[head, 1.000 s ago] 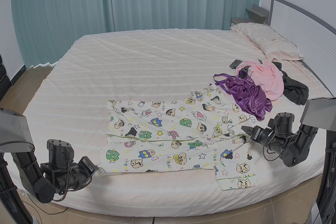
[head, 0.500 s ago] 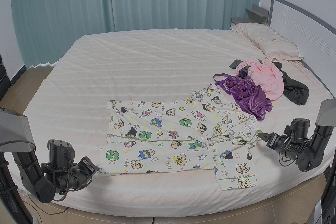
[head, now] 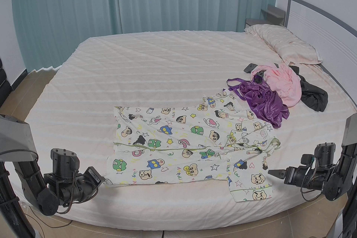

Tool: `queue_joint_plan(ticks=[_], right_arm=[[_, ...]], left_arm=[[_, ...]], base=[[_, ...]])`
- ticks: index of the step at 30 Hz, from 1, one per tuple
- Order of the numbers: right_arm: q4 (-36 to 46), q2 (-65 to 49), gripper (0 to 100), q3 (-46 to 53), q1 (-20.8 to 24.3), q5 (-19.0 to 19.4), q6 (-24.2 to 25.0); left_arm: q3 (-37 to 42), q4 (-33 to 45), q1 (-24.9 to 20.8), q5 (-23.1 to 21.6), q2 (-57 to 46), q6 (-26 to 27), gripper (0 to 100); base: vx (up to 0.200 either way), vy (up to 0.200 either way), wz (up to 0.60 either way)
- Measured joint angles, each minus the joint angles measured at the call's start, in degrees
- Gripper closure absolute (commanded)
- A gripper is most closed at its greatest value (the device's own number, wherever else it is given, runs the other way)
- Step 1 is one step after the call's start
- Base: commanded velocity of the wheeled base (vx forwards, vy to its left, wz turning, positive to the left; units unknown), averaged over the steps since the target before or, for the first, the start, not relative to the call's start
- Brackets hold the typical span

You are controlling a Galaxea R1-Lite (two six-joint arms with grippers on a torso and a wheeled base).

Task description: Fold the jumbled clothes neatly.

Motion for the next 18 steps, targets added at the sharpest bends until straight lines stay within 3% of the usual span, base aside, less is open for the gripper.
queue_joint_plan(ticks=[9, 18], right_arm=[[-0.11, 2.04, 0, 2.51, 4.83, 0.48, -0.68], [-1.28, 5.02, 0, 2.71, 6.23, 0.57, -1.77]], left_arm=[[0.15, 0.02, -0.33, -0.02, 0.27, 0.0, 100], [0.09, 0.0, -0.38, 0.0, 0.4, 0.0, 100]], base=[[0.0, 0.0, 0.0], [0.0, 0.0, 0.0]])
